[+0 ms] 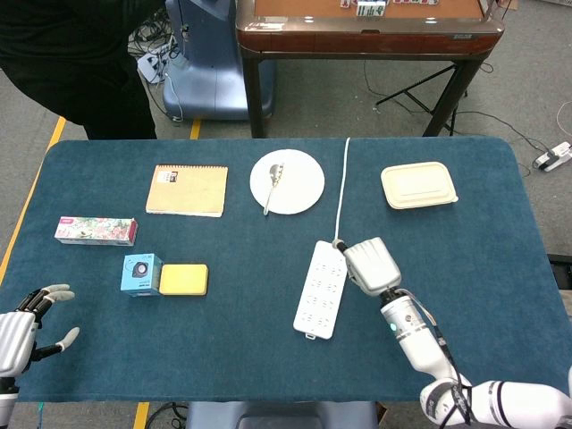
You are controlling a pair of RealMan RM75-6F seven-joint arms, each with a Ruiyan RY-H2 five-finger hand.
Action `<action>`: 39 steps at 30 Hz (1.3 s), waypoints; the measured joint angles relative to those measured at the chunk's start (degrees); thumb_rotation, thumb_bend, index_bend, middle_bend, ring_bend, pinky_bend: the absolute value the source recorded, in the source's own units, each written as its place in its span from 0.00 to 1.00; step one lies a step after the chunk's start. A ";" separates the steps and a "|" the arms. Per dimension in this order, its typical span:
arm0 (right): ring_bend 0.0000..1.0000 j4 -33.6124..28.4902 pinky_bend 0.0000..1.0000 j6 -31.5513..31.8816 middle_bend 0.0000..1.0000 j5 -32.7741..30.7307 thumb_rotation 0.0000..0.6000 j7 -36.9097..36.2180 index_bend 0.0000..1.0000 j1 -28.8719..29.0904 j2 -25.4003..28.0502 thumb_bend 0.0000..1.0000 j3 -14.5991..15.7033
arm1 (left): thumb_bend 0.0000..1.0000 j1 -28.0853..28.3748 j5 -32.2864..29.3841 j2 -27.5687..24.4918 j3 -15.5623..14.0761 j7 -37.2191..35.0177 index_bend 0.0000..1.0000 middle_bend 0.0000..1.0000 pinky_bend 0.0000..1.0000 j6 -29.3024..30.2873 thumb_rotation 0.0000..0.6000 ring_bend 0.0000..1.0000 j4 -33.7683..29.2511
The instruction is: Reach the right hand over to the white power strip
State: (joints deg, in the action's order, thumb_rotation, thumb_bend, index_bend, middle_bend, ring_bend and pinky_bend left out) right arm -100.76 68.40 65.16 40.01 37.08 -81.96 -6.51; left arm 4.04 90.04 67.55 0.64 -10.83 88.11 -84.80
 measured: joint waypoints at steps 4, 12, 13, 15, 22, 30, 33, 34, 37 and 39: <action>0.74 -3.55 0.86 2.78 0.58 2.05 1.00 0.28 0.31 -2.41 4.27 0.65 1.51 | 0.23 0.01 -0.06 0.13 0.07 0.41 0.38 0.28 0.59 0.05 1.00 0.26 0.02; 0.51 -8.50 0.66 9.71 0.42 7.78 1.00 -1.90 0.31 -9.98 13.43 0.54 6.42 | 0.23 -0.04 0.77 0.28 -0.02 1.51 0.36 0.28 0.59 0.77 1.00 0.26 -0.37; 0.50 -8.71 0.65 10.61 0.41 8.66 1.00 -2.60 0.31 -10.97 14.28 0.53 7.01 | 0.23 -0.06 0.97 0.30 -0.05 1.64 0.35 0.28 0.59 0.94 1.00 0.26 -0.47; 0.48 -8.94 0.62 12.81 0.40 10.79 1.00 -4.36 0.31 -13.30 15.89 0.52 8.35 | 0.23 -0.12 1.48 0.30 -0.14 1.94 0.34 0.28 0.59 1.39 1.00 0.26 -0.77; 0.45 -7.34 0.56 19.82 0.38 16.33 1.00 -11.40 0.31 -21.17 18.24 0.51 12.03 | 0.23 -0.47 2.89 0.13 -0.38 2.61 0.33 0.28 0.59 2.99 1.00 0.26 -1.86; 0.43 -3.49 0.54 24.27 0.37 19.62 1.00 -19.15 0.31 -27.34 19.42 0.51 13.32 | 0.23 -0.44 3.54 0.07 -0.32 3.11 0.33 0.28 0.59 3.54 1.00 0.26 -2.42; 0.43 -3.11 0.53 24.81 0.37 20.69 1.00 -20.61 0.31 -28.03 20.09 0.51 12.90 | 0.23 -0.18 3.85 0.19 -0.49 3.51 0.33 0.28 0.59 3.08 1.00 0.26 -2.55; 0.43 -3.04 0.53 24.80 0.37 20.82 1.00 -21.21 0.31 -28.25 20.34 0.51 12.79 | 0.23 -0.06 3.95 0.27 -0.54 3.65 0.33 0.28 0.59 2.89 1.00 0.26 -2.58; 0.43 -2.95 0.53 24.20 0.37 20.70 1.00 -23.05 0.31 -29.07 21.44 0.52 12.33 | 0.23 0.43 4.26 0.61 -0.63 4.20 0.33 0.28 0.59 2.20 1.00 0.26 -2.66; 0.43 -3.09 0.53 23.72 0.37 20.36 1.00 -23.64 0.31 -29.56 21.86 0.52 11.85 | 0.23 0.68 4.41 0.83 -0.73 4.59 0.33 0.28 0.59 1.80 1.00 0.26 -2.69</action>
